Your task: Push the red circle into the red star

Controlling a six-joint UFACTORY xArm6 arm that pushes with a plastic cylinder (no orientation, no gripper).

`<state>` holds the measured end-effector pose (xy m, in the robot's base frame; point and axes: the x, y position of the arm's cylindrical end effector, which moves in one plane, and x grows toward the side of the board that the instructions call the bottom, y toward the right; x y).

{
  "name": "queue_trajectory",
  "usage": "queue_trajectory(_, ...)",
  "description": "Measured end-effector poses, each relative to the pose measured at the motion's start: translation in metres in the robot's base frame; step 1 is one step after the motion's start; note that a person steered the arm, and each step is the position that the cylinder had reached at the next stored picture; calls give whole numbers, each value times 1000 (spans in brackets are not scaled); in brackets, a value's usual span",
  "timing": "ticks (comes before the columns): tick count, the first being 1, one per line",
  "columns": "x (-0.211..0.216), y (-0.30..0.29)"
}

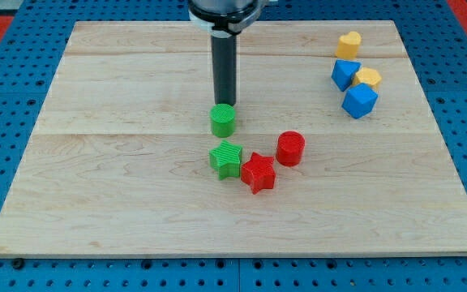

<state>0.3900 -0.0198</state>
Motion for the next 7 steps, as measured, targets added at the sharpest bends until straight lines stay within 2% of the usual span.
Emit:
queue_trajectory(2,39,8)
queue_trajectory(3,24,13)
queue_trajectory(5,22,122)
queue_trajectory(6,51,131)
queue_trajectory(7,62,127)
